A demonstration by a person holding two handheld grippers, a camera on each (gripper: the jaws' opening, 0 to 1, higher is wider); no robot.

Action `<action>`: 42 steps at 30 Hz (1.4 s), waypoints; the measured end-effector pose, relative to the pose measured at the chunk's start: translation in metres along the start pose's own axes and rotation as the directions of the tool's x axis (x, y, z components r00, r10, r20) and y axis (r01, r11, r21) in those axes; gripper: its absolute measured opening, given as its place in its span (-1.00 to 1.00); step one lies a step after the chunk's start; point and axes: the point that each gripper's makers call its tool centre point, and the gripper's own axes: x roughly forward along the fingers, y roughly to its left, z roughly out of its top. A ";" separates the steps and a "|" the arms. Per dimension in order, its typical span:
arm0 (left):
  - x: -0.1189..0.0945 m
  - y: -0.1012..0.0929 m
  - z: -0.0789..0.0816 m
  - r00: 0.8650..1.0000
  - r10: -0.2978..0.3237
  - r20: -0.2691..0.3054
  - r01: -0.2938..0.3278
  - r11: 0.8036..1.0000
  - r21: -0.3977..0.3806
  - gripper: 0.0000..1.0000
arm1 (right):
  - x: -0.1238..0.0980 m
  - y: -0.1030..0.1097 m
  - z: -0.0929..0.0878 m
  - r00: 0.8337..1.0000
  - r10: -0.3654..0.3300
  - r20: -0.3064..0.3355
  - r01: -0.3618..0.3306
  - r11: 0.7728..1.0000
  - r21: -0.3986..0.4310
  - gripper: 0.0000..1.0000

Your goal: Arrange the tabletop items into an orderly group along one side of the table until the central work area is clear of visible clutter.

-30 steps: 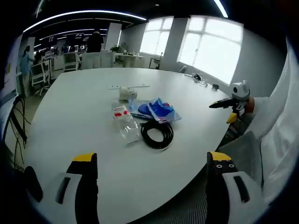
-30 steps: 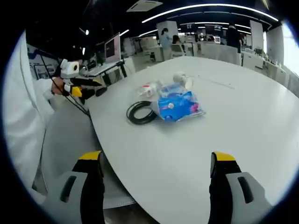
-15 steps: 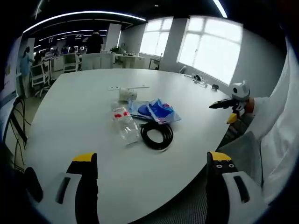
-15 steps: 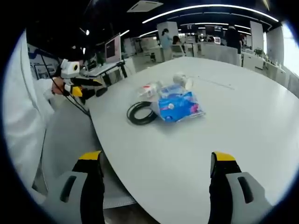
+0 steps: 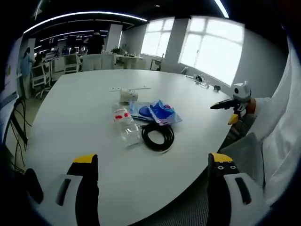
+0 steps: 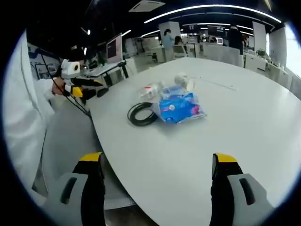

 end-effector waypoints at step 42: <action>-0.002 0.003 0.016 1.000 0.009 0.023 -0.009 1.000 0.017 1.00 | 0.007 -0.018 0.027 1.000 0.019 -0.003 -0.019 0.998 -0.063 0.88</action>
